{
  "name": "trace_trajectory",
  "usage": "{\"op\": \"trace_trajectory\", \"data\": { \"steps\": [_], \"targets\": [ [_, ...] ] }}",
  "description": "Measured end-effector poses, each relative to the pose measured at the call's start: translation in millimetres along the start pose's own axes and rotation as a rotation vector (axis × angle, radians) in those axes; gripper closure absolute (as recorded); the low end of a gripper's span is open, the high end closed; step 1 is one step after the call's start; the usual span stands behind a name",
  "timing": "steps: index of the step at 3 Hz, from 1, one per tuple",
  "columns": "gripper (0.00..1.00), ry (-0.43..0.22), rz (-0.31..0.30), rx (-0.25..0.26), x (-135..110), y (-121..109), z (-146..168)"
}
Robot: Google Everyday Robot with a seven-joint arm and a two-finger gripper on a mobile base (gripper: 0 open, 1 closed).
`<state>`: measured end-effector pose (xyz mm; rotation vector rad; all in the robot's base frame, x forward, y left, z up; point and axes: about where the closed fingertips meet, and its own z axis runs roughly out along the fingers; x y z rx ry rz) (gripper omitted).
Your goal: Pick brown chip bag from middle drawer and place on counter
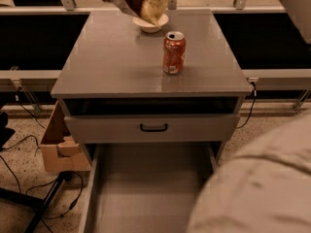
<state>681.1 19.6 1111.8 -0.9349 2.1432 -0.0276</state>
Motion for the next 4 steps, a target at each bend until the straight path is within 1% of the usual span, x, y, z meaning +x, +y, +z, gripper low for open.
{"op": "trace_trajectory", "data": {
  "steps": [1, 2, 3, 4],
  "targets": [
    [1.0, -0.112, 0.086, 0.05, -34, -29, -10],
    [1.0, -0.18, 0.17, 0.064, -43, -54, 10],
    [1.0, -0.221, 0.225, 0.03, -36, -69, 60],
    [1.0, -0.232, 0.237, -0.056, -30, -56, 127]
  ]
}}
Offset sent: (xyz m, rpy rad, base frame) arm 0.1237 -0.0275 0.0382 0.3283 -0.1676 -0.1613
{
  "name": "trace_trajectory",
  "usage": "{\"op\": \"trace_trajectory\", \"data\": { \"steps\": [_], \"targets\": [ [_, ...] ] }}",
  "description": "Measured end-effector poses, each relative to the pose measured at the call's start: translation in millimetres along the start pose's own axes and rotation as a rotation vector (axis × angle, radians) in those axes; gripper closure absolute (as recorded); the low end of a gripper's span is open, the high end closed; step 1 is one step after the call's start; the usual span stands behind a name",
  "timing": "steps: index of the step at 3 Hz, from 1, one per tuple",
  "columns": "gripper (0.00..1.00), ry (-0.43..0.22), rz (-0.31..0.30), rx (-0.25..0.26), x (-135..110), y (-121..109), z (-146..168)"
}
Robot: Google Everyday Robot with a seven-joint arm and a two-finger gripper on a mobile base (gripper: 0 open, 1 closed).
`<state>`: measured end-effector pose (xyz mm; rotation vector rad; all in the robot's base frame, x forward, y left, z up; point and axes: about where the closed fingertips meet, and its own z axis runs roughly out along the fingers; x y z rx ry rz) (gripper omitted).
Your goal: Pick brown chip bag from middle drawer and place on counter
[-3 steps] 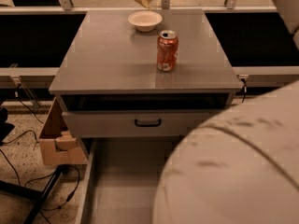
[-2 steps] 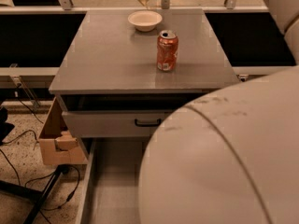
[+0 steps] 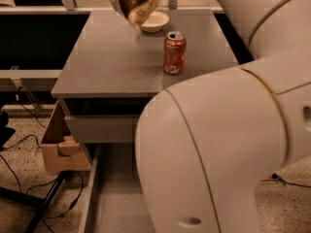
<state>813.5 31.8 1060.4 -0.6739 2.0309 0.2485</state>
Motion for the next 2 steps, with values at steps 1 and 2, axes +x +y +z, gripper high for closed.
{"op": "trace_trajectory", "data": {
  "steps": [1, 2],
  "targets": [
    [0.81, 0.034, 0.019, -0.121, 36, 20, 76],
    [0.57, 0.052, 0.023, -0.128, 45, 23, 92]
  ]
}}
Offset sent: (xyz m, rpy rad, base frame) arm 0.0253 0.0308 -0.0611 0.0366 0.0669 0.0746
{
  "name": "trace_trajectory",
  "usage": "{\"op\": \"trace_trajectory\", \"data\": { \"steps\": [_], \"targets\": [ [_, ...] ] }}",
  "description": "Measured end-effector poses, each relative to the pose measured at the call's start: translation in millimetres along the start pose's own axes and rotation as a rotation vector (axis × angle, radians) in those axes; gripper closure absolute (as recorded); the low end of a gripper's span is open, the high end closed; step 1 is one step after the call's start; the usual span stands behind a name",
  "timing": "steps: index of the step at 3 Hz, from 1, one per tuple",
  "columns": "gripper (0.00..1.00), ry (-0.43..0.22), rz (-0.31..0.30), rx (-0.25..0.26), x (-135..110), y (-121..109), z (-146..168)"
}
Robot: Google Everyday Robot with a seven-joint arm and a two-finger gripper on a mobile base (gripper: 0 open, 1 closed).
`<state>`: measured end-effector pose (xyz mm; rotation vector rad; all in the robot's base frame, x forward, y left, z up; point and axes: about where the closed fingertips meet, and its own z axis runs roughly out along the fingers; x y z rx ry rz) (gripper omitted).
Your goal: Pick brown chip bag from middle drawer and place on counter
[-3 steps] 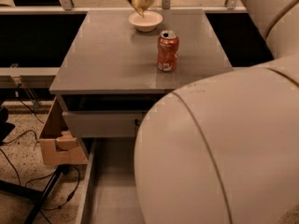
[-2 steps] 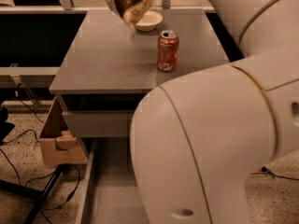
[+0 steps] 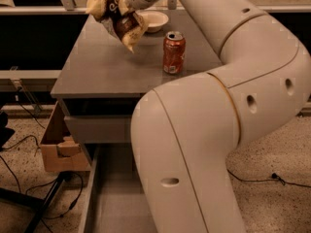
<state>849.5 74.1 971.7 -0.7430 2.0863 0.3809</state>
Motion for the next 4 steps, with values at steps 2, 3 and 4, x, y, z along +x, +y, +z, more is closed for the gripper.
{"op": "trace_trajectory", "data": {
  "steps": [2, 3, 4],
  "targets": [
    [0.13, 0.007, 0.0, -0.006, 3, 3, 6],
    [0.0, 0.011, 0.0, -0.008, 4, 4, 9],
    [0.0, 0.01, 0.0, 0.014, -2, -8, -10]
  ]
}}
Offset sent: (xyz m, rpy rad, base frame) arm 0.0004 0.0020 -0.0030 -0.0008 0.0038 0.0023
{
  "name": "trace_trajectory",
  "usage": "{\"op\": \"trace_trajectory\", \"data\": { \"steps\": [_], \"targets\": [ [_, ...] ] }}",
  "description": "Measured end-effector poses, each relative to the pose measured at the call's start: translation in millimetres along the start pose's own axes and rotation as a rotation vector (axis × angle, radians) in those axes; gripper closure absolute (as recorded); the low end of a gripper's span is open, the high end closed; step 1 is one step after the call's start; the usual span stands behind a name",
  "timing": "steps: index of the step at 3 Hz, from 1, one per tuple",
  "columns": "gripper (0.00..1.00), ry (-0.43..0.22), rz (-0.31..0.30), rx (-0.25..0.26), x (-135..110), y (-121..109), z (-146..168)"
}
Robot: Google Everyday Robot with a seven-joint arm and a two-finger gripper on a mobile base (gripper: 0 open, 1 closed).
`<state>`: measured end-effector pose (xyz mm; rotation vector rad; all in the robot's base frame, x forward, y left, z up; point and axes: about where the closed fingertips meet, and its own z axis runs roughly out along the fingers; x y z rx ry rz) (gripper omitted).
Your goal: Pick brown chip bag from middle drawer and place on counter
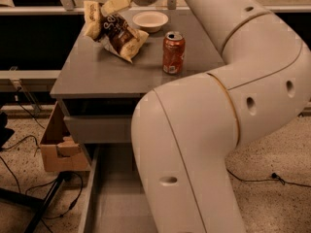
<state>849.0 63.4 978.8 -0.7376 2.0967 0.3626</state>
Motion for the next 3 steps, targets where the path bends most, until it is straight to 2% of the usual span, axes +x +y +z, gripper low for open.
{"op": "trace_trajectory", "data": {
  "steps": [1, 2, 3],
  "targets": [
    [0.0, -0.033, 0.064, 0.087, -3, -56, -86],
    [0.0, -0.16, 0.142, 0.199, -9, -104, -191],
    [0.0, -0.314, 0.233, 0.278, -13, -115, -268]
  ]
}}
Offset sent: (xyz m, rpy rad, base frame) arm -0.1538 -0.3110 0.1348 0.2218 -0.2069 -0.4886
